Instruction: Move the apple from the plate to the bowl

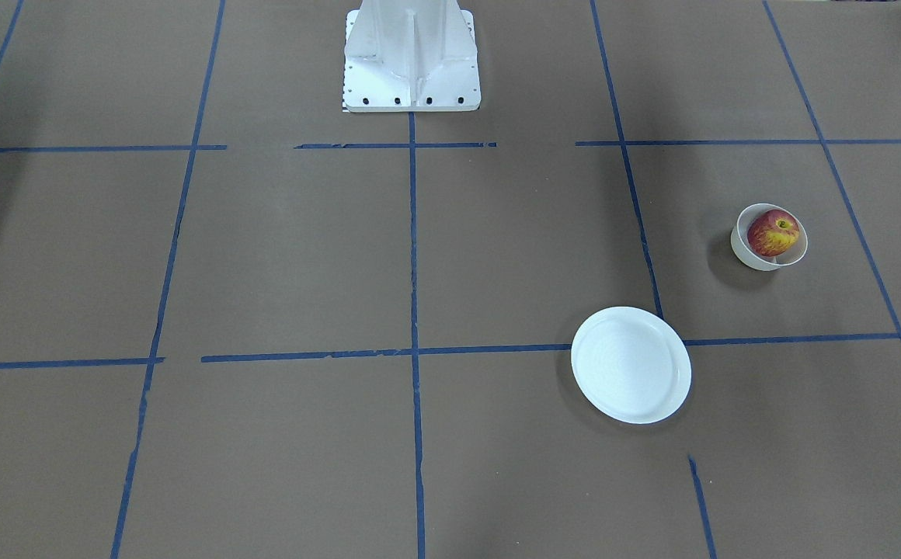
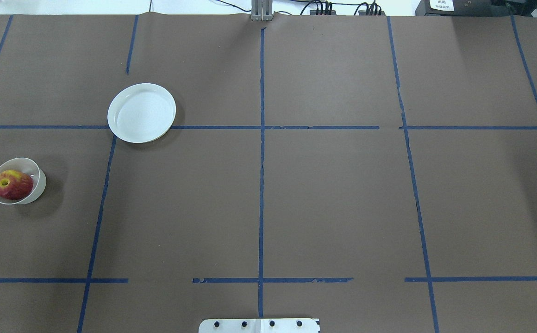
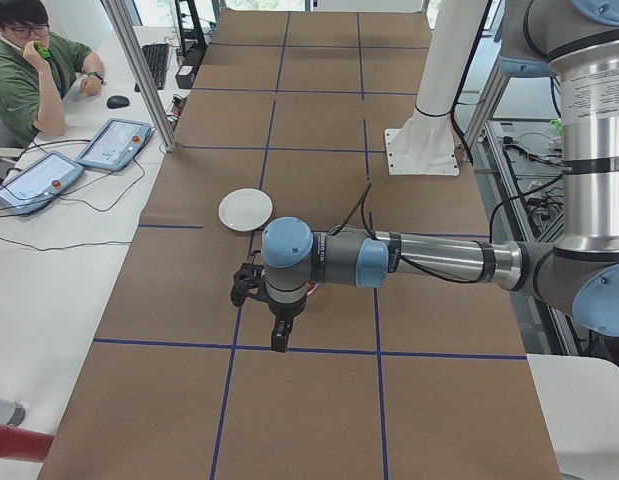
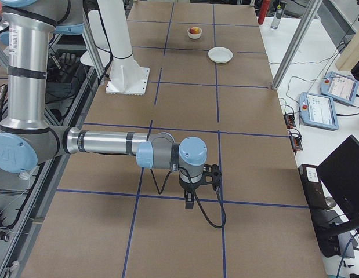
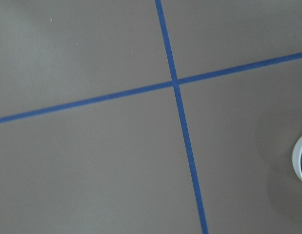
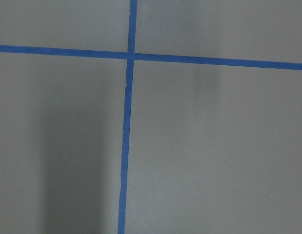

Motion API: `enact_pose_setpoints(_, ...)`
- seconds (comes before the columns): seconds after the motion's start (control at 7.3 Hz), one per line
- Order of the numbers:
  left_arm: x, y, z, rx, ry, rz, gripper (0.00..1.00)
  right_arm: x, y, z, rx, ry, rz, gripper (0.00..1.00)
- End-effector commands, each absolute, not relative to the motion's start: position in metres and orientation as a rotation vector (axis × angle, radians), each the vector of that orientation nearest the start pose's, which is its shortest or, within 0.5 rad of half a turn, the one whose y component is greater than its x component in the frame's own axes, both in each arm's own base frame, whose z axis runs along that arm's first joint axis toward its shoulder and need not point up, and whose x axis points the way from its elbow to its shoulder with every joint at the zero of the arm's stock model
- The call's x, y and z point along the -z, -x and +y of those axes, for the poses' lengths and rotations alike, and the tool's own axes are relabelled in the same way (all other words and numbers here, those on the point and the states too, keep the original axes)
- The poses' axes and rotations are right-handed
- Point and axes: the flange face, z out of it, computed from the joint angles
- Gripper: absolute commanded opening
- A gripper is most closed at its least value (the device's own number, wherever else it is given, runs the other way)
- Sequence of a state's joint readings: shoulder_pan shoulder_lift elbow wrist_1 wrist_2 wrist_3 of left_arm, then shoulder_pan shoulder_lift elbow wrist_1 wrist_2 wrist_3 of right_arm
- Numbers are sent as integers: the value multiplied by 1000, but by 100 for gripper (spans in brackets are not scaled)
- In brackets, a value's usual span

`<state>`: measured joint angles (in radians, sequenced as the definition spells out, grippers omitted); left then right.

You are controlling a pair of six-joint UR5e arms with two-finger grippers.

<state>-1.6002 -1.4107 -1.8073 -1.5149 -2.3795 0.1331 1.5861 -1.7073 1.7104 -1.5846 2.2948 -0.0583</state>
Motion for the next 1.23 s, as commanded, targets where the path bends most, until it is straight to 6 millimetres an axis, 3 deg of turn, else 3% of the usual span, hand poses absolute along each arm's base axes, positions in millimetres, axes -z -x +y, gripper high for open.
enact_pose_setpoints(0.0, -622, 73, -419, -96, -68, 834, 100, -658, -74, -432, 37, -16, -724, 100)
enact_pose_setpoints(0.27, -625, 73, -417, -94, -63, 832, 100, -658, -74, -432, 37, -16, -724, 100)
enact_pose_setpoints(0.68, -611, 73, -427, -104, -91, 830, 100, -658, -74, -432, 37, -16, -724, 100)
enact_pose_setpoints(1.1, -611, 73, -428, -105, -93, 829, 100, -658, -74, -432, 37, -16, -724, 100)
